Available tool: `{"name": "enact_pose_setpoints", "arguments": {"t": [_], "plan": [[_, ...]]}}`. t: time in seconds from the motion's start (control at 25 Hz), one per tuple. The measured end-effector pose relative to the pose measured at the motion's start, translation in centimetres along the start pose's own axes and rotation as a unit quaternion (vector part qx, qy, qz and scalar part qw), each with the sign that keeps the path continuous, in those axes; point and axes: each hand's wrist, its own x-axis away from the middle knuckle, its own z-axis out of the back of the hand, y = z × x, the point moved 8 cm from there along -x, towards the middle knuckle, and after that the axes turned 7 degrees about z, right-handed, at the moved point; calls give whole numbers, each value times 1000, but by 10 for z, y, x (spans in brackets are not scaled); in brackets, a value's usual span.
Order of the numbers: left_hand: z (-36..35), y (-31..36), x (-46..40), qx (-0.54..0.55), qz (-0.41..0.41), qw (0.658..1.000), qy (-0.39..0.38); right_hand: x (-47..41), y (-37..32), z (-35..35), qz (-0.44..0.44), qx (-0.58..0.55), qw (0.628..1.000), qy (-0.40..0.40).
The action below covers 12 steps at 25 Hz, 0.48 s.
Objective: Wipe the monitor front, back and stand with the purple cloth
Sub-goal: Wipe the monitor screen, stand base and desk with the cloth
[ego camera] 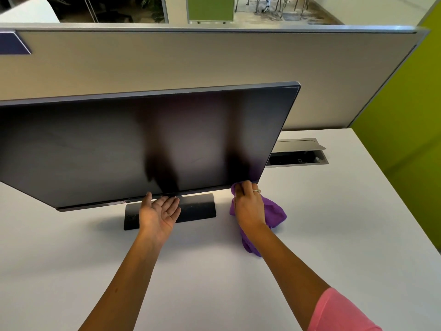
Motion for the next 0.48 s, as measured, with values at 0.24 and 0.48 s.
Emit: {"name": "enact_pose_setpoints", "arguments": {"t": [0.24,0.48], "plan": [[1,0,1,-8,-2,1000,1,11,-1,11,32,-56,997,47],[3,1,1,-2,1,1000,1,12,32,25,-41,-49,996,64]]}}
